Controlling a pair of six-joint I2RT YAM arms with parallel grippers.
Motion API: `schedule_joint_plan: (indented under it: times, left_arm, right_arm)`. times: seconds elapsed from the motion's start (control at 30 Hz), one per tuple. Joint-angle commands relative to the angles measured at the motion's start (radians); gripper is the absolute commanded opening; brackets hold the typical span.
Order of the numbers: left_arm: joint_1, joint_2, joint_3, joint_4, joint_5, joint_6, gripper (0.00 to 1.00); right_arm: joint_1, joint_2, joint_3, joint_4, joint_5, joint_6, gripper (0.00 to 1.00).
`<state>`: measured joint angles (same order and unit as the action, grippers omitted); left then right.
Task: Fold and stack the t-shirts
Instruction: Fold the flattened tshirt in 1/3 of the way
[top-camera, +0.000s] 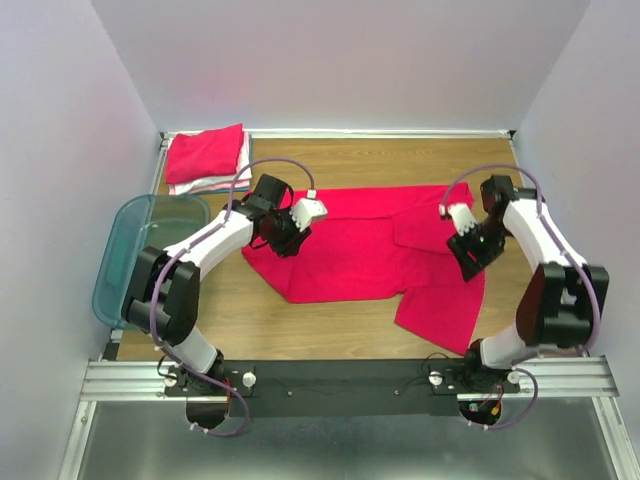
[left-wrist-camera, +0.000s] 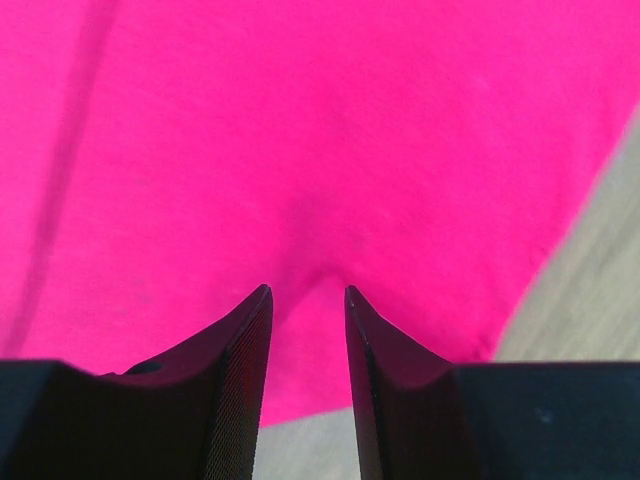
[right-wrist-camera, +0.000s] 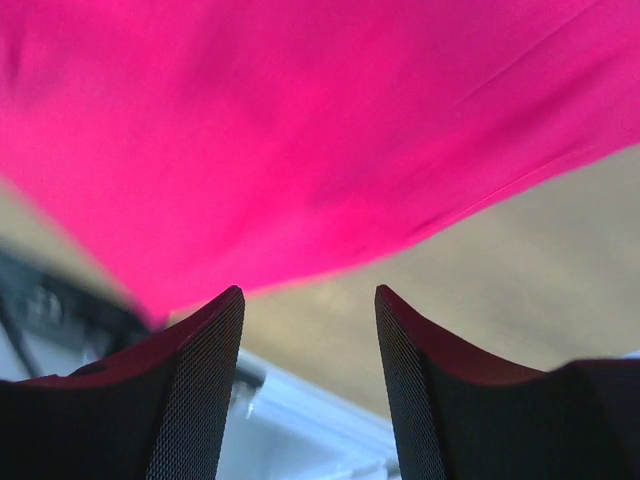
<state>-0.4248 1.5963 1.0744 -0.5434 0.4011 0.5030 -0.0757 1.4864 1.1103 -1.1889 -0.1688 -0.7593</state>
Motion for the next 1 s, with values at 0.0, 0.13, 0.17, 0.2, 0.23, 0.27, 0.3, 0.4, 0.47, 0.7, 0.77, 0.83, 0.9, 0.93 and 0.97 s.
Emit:
schedule_joint_plan:
  times: [0.0,0.13,0.17,0.2,0.23,0.27,0.3,0.4,0.47,0.7,0.77,0.83,0.9,0.93,0.97]
  left_arm:
    - [0.066,0.063,0.119,0.095,-0.085,-0.113,0.43]
    - [0.155,0.224,0.335,0.092,-0.108,-0.194,0.41]
    - [0.171,0.249,0.364,0.080,-0.111,-0.205,0.40]
    - [0.175,0.273,0.390,0.076,-0.114,-0.211,0.40]
    - [0.176,0.318,0.435,0.069,-0.119,-0.216,0.39]
    - [0.178,0.336,0.450,0.068,-0.123,-0.219,0.39]
    - [0.181,0.353,0.462,0.068,-0.128,-0.221,0.39]
    - [0.181,0.421,0.496,0.065,-0.137,-0.236,0.38]
    - [0.185,0.465,0.509,0.065,-0.140,-0.245,0.38]
    - [0.204,0.580,0.567,0.057,-0.139,-0.248,0.35]
    - [0.204,0.618,0.614,0.037,-0.143,-0.239,0.35]
    - [0.204,0.668,0.671,0.011,-0.157,-0.230,0.34]
    - [0.210,0.701,0.716,-0.009,-0.159,-0.228,0.33]
    - [0.212,0.729,0.761,-0.021,-0.157,-0.228,0.33]
    - [0.216,0.741,0.783,-0.029,-0.157,-0.228,0.33]
  right_arm:
    - [0.002,0.153,0.201,0.196,-0.034,0.167,0.62]
    - [0.002,0.351,0.397,0.264,-0.072,0.282,0.61]
    - [0.002,0.385,0.451,0.278,-0.069,0.311,0.59]
    - [0.002,0.414,0.482,0.282,-0.067,0.322,0.57]
    - [0.002,0.470,0.494,0.287,-0.058,0.327,0.57]
    - [0.002,0.492,0.509,0.305,-0.051,0.337,0.56]
    - [0.002,0.515,0.529,0.314,-0.044,0.341,0.55]
    - [0.002,0.581,0.565,0.339,-0.029,0.359,0.54]
    - [0.002,0.618,0.591,0.348,-0.020,0.373,0.54]
    - [0.002,0.701,0.608,0.383,0.052,0.365,0.53]
    - [0.002,0.736,0.617,0.394,0.072,0.367,0.53]
    - [0.002,0.770,0.638,0.402,0.092,0.367,0.53]
    - [0.001,0.793,0.672,0.408,0.100,0.368,0.53]
    - [0.001,0.819,0.684,0.410,0.107,0.370,0.53]
    - [0.001,0.831,0.719,0.413,0.112,0.370,0.53]
